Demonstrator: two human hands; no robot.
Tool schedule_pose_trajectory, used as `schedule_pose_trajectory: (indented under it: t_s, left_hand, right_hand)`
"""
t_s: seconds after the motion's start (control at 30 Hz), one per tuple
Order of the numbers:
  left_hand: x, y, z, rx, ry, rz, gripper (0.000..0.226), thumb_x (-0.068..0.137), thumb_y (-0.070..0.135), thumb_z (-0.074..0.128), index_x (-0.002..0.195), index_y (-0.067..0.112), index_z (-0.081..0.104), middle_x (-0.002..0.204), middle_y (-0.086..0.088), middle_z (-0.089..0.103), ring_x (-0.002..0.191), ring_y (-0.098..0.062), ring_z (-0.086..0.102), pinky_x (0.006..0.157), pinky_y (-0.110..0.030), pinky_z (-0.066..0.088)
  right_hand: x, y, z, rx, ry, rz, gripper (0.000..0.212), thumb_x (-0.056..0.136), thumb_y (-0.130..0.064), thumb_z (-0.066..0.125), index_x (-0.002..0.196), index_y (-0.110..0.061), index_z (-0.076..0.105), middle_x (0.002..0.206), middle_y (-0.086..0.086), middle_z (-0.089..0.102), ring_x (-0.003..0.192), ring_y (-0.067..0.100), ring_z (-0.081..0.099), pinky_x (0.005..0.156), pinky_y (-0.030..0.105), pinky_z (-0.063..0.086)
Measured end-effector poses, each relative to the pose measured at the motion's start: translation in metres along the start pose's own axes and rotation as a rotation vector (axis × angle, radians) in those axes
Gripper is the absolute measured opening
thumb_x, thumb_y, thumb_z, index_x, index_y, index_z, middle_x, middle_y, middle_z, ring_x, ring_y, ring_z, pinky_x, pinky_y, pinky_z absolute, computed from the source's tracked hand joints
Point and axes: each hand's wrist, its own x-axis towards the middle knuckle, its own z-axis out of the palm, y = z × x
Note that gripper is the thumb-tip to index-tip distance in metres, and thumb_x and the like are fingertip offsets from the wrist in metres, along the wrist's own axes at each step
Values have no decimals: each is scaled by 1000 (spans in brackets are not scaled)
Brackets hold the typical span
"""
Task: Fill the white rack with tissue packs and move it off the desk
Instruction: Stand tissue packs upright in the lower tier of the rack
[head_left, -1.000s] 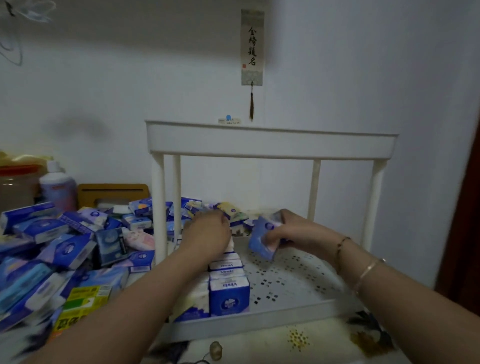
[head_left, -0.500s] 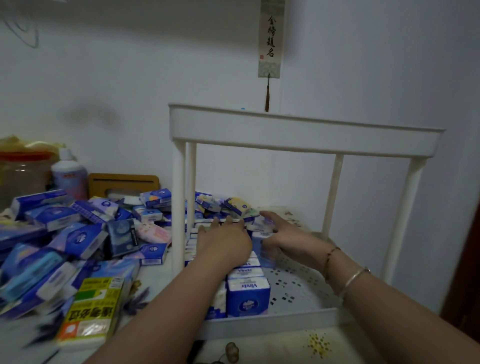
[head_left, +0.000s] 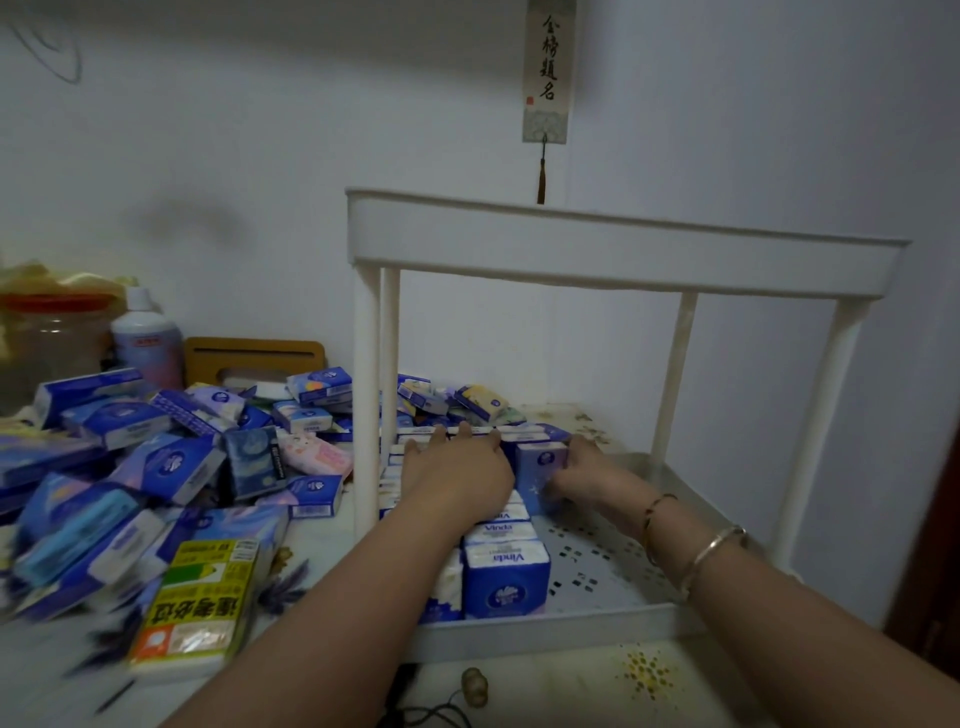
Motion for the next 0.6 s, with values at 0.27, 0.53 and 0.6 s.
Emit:
schedule_pose_trajectory:
  t_s: [0.27, 0.53, 0.6]
  left_hand:
    - [3, -1, -3, -57, -71, -11, 50, 102, 30, 23, 151, 30, 19, 161, -5, 5, 147, -30, 6, 115, -56, 9]
    - [-17, 1, -10, -554, 215, -10, 36, 94, 14, 40, 124, 19, 60, 126, -9, 62, 105, -29, 60, 101, -42, 43]
    - [-30, 2, -19, -603, 206, 44, 38, 94, 11, 40, 126, 17, 59, 127, -7, 61, 101, -23, 61, 92, -29, 46]
  right_hand:
    - [-2, 4, 9, -355, -181, -168, 33, 90, -19, 55, 122, -10, 54, 124, 9, 59, 110, 26, 55, 97, 34, 45]
    - [-25, -2, -10, -527, -186, -117, 31, 96, -6, 41, 126, -3, 48, 128, 16, 54, 109, 27, 53, 83, 29, 45]
    - [-37, -2, -24, -479, -123, -106, 34, 95, -4, 38, 128, -2, 48, 130, 15, 53, 110, 25, 54, 80, 24, 43]
